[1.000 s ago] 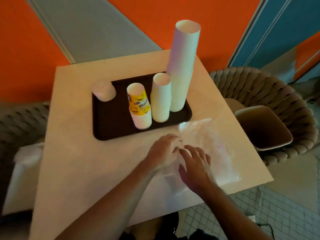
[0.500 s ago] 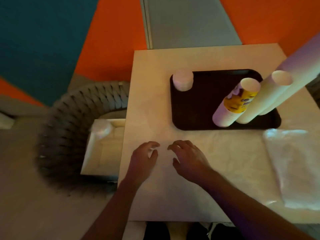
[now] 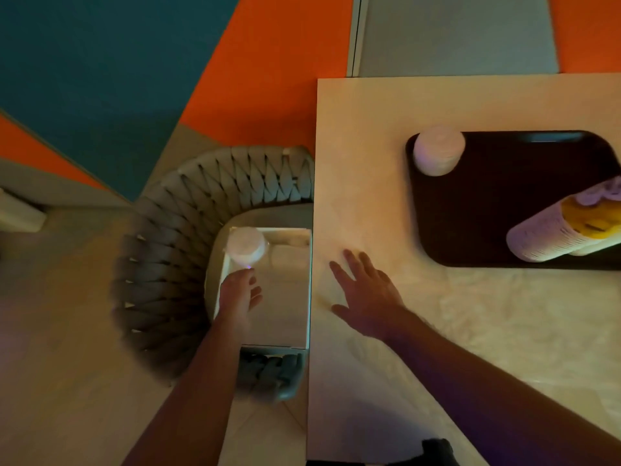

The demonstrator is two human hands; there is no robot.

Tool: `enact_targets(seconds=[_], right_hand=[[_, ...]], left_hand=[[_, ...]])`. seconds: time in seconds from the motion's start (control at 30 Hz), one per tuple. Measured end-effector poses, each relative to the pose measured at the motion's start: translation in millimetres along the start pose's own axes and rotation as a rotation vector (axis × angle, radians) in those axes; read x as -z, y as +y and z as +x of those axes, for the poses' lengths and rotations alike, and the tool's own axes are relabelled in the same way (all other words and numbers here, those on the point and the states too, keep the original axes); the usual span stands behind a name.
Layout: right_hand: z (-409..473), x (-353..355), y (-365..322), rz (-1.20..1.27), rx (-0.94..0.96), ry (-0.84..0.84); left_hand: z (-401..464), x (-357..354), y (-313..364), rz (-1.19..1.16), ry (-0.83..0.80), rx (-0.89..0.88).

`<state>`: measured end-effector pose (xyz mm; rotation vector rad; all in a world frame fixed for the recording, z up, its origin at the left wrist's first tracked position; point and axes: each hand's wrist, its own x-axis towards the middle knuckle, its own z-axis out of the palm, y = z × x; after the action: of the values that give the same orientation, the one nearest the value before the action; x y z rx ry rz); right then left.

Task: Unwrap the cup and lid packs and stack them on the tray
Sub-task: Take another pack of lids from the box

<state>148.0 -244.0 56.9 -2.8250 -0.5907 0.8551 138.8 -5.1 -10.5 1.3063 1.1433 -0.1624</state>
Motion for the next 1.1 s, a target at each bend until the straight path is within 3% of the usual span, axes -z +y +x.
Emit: enact_targets(seconds=[0.23, 0.43, 1.1], right_hand=[[9.8, -3.8, -14.5, -0.054, -0.085, -0.040], [10.5, -6.6, -14.9, -0.048, -0.100, -0.038], [7.9, -7.0, -18.1, -0.045, -0.109, -0.041]], left_hand=[[68.1, -0.7, 3.8, 0.036, 0.019, 0.100], [99.6, -6.3, 7.4, -0.083, -0.035, 0.144], [94.7, -4.7, 23.0, -0.411, -0.044, 0.153]])
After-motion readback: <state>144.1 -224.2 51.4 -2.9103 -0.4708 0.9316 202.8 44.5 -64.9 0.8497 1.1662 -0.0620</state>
